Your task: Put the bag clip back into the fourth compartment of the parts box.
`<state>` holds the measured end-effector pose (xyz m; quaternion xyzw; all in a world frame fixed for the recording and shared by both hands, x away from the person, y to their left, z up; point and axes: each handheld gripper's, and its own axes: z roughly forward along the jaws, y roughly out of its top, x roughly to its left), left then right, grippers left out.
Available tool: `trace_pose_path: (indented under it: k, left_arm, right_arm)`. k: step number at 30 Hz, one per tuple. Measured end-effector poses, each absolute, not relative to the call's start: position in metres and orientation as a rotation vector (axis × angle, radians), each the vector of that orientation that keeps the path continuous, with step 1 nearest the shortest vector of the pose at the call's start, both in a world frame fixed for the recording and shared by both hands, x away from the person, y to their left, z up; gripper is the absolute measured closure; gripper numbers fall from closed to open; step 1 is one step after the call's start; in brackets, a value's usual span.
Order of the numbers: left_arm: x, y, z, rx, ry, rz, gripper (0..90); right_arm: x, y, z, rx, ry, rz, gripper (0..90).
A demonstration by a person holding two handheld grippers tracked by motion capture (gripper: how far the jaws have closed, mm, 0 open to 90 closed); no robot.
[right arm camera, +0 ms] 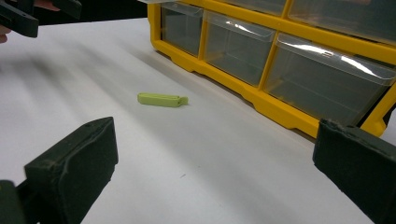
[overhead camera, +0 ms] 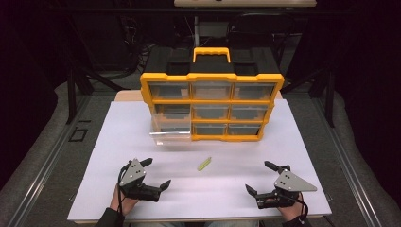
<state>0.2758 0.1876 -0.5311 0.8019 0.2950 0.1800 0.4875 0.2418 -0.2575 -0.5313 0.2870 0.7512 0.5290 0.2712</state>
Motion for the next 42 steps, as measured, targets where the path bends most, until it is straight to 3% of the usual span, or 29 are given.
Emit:
trace_pose_path:
  k: [19, 42]
  left_arm:
    - [0.285, 0.149, -0.526, 2.106, 0.764, 0.391, 0.0]
    - [0.295, 0.112, -0.524, 2.185, 0.762, 0.332, 0.2]
  right_arm:
    - [0.242, -0.257, -0.532, 0.773, 2.035, 1.406, 0.0]
    - [0.242, -0.256, -0.533, 0.769, 2.044, 1.392, 0.0]
